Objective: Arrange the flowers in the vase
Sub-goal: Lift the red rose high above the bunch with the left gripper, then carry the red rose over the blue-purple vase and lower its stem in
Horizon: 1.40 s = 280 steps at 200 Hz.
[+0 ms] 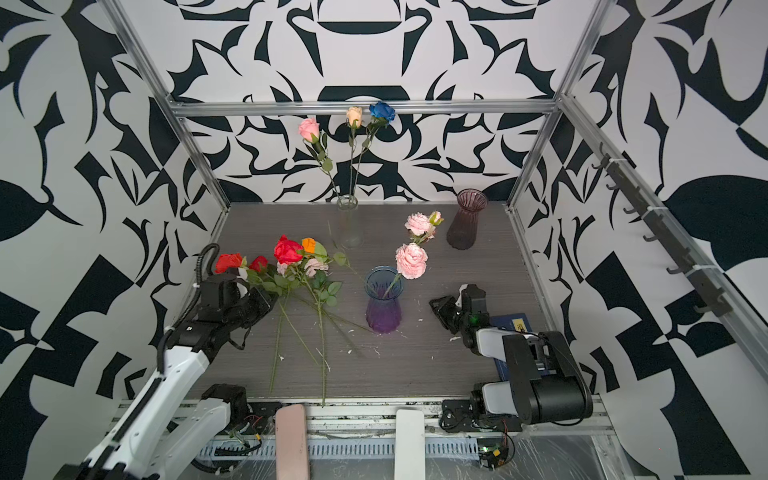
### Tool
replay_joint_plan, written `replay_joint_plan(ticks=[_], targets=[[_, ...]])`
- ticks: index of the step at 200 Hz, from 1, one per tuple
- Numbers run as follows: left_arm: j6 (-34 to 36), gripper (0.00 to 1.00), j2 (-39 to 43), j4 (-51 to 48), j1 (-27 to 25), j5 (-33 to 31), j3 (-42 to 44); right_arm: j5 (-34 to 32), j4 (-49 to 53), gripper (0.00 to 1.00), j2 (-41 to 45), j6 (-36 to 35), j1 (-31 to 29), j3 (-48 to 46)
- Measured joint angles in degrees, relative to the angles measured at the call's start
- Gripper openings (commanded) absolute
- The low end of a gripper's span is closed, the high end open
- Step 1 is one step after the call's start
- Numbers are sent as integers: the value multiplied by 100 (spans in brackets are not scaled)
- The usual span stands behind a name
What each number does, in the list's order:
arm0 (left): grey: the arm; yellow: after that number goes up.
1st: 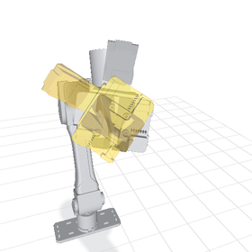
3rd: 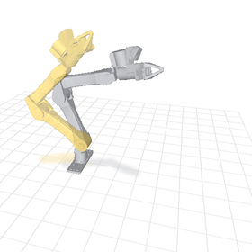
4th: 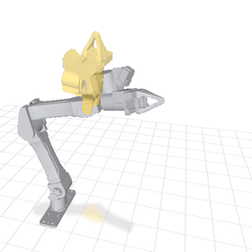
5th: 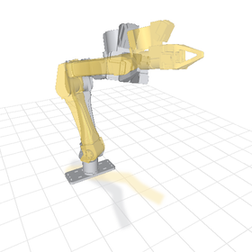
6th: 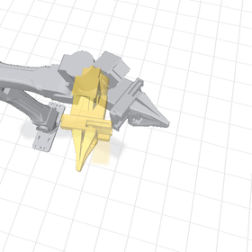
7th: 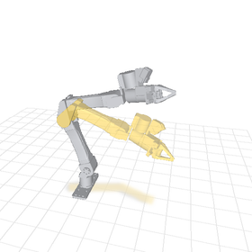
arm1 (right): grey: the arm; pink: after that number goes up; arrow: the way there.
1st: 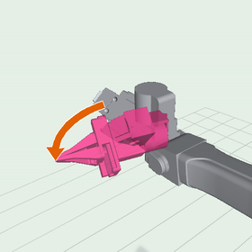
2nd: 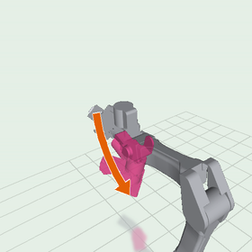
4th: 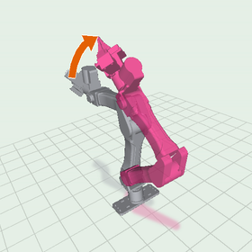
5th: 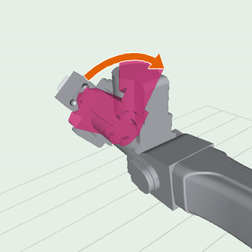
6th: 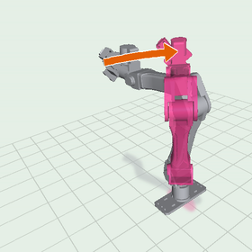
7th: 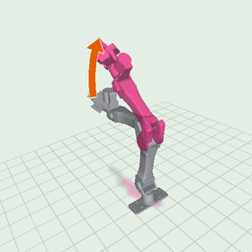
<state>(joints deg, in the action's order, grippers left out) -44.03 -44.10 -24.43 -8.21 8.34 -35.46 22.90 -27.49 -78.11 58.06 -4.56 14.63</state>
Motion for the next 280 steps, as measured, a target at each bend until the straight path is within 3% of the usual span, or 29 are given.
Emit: replay_joint_plan(ticks=[45,79,174,188,206,244,280], targets=[[168,0,774,-280,0,-216,-1176,2,-2,35,-7,0,0,0],[153,0,986,-4,0,13,-1843,9,-52,35,-37,0,0,0],[-1126,0,-184,2605,-199,1672,-3359,31,-111,35,-79,2,0,2],[-1082,0,-479,2940,-562,1700,-3510,50,-140,34,-127,2,0,24],[-706,0,-855,3200,-1436,1521,-3635,90,-199,34,-219,2,0,57],[951,0,-1971,3272,-3501,1001,-4214,98,-243,34,-225,2,0,55],[2712,0,-2747,2994,-4588,205,-4739,103,-236,34,-219,2,11,52]])
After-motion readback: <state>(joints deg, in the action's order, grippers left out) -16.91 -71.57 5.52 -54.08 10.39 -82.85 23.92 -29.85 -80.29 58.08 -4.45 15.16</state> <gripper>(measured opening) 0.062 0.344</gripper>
